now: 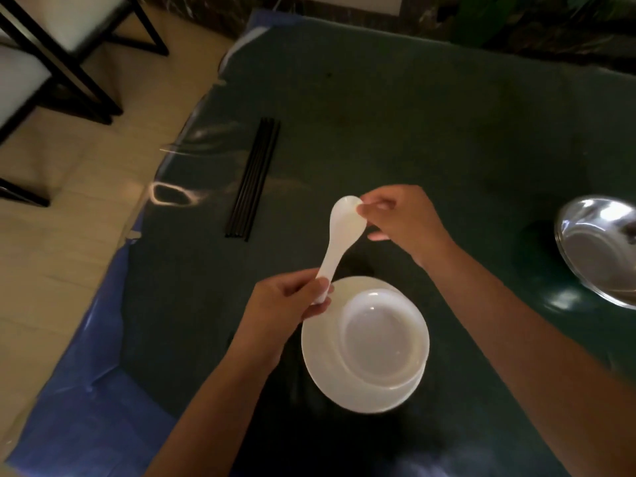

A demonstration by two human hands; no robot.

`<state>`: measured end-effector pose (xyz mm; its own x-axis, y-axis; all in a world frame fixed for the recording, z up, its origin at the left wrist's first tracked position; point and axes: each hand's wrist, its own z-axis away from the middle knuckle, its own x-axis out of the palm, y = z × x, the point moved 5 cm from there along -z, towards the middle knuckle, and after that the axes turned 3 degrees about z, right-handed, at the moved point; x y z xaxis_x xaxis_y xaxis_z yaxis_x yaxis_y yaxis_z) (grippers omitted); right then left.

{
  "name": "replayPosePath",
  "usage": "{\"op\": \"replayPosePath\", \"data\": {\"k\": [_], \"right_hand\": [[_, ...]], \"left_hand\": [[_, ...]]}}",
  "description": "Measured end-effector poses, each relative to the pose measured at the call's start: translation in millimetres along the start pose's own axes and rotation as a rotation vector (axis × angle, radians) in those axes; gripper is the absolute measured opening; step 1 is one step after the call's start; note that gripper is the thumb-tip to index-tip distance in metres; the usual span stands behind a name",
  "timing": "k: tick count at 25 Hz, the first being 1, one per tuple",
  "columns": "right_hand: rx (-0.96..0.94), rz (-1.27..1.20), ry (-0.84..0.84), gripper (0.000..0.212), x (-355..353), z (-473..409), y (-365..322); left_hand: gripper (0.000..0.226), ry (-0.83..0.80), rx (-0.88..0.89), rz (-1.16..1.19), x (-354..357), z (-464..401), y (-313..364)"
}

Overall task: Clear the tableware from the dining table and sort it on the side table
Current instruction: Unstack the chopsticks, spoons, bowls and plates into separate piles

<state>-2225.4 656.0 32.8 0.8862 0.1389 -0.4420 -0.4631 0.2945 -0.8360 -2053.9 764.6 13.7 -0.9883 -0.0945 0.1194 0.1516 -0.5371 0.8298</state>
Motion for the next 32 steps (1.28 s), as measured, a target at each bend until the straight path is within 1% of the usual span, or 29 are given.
{"op": "replayPosePath", "data": {"k": [2,4,6,8,11,13,17,20,24,27,30,32], "right_hand": [[0.053,-0.044,-0.021,0.019,12,-43,-10],[0.083,-0.074,-0.002,0.017,21,-79,-15],[0.076,-0.056,0.028,0.018,31,-112,-16],[0.07,-0.032,0.051,0.018,41,-138,-18],[0.092,0.006,0.071,0.016,53,-168,-19],[0.116,0.028,0.087,0.016,58,-181,-16],[0.179,0.014,0.093,0.012,62,-194,-6],[0.179,0.01,0.086,0.012,63,-197,-1],[0.156,0.006,0.066,0.015,62,-194,1],[0.1,0.051,0.038,0.017,49,-178,-5],[0.023,0.056,0.037,0.017,19,-128,-1],[-0.059,0.153,0.047,0.015,-3,-69,17]], "left_hand": [[0.011,0.063,0.011,0.015,-4,-36,13],[0.011,0.103,0.014,-0.002,-6,-70,21],[0.016,0.121,0.011,-0.093,-9,-102,23],[0.016,0.167,0.03,-0.189,-13,-128,24],[0.019,0.242,0.131,-0.362,-18,-156,28],[0.017,0.269,0.198,-0.494,-17,-166,30],[0.021,0.317,0.322,-0.642,-10,-173,29],[0.021,0.363,0.358,-0.726,-9,-175,24],[0.021,0.367,0.379,-0.719,-8,-172,23],[0.029,0.356,0.379,-0.69,-10,-160,30],[0.033,0.334,0.407,-0.635,-14,-129,39],[0.035,0.244,0.442,-0.595,-16,-91,35]]}}
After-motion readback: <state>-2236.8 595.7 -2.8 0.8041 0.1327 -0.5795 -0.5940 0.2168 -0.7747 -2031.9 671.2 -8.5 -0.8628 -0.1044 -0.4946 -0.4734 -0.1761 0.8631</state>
